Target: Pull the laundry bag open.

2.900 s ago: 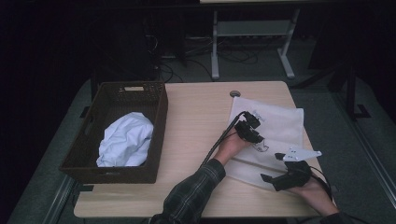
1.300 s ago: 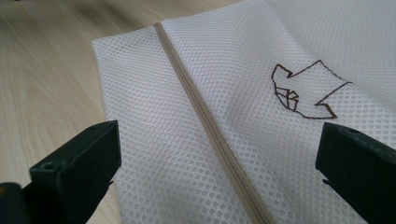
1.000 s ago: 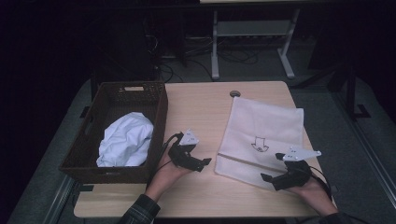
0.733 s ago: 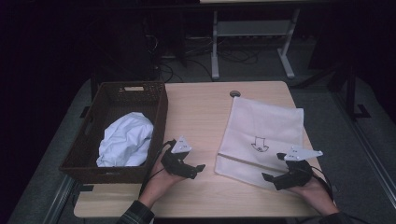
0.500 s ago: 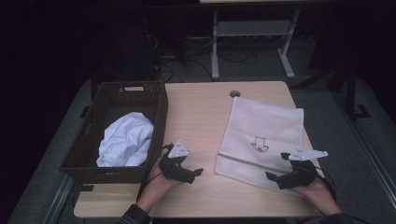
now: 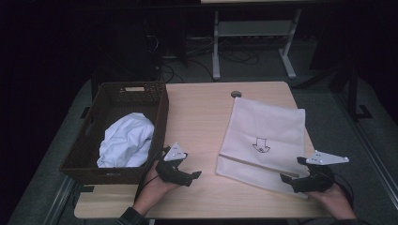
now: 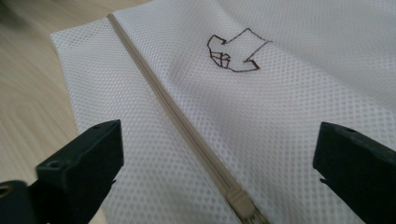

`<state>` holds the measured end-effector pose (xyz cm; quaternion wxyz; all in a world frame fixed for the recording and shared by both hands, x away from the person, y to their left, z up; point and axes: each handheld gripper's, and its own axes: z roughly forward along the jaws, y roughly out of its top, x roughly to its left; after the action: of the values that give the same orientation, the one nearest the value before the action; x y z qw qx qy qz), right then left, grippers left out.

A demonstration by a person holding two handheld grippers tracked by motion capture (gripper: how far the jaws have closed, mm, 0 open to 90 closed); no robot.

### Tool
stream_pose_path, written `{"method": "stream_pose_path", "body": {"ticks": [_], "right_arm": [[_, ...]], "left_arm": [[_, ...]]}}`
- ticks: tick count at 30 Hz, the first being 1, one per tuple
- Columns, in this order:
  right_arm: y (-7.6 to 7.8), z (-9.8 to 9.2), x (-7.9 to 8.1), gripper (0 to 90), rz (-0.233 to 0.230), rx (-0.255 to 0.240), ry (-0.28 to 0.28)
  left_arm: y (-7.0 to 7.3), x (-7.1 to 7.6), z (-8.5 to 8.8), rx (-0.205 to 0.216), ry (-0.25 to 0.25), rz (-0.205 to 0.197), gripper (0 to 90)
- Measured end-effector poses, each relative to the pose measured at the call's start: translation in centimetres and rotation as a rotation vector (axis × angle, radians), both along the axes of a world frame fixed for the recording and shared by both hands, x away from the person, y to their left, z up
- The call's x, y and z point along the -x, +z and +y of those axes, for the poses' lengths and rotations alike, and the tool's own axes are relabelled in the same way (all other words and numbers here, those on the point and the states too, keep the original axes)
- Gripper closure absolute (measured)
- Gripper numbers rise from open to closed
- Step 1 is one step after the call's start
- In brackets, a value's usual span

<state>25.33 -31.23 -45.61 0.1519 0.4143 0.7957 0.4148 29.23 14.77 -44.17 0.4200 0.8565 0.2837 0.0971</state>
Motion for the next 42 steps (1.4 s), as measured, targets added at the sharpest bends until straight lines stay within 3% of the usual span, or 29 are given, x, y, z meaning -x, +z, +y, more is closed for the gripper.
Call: {"method": "stream_pose_path", "body": {"ticks": [12,22,33,42], "right_arm": [[-0.4,-3.3,1.3,17.0,0.037,0.031,-0.033],[-0.6,-4.8,1.5,44.4,0.059,0.046,-0.033],[-1.7,-4.9,1.2,58.3,0.105,0.066,-0.016],[-1.7,-4.3,1.1,71.8,0.108,0.077,-0.020]], "left_arm": [[-0.1,-0.1,-0.5,-0.012,-0.015,0.006,14.5],[-0.3,-0.1,-0.6,-0.015,-0.025,0.016,14.6],[-0.4,-0.1,-0.9,-0.022,-0.034,0.019,14.5],[-0.5,-0.1,-0.9,-0.027,-0.038,0.018,14.5]]}}
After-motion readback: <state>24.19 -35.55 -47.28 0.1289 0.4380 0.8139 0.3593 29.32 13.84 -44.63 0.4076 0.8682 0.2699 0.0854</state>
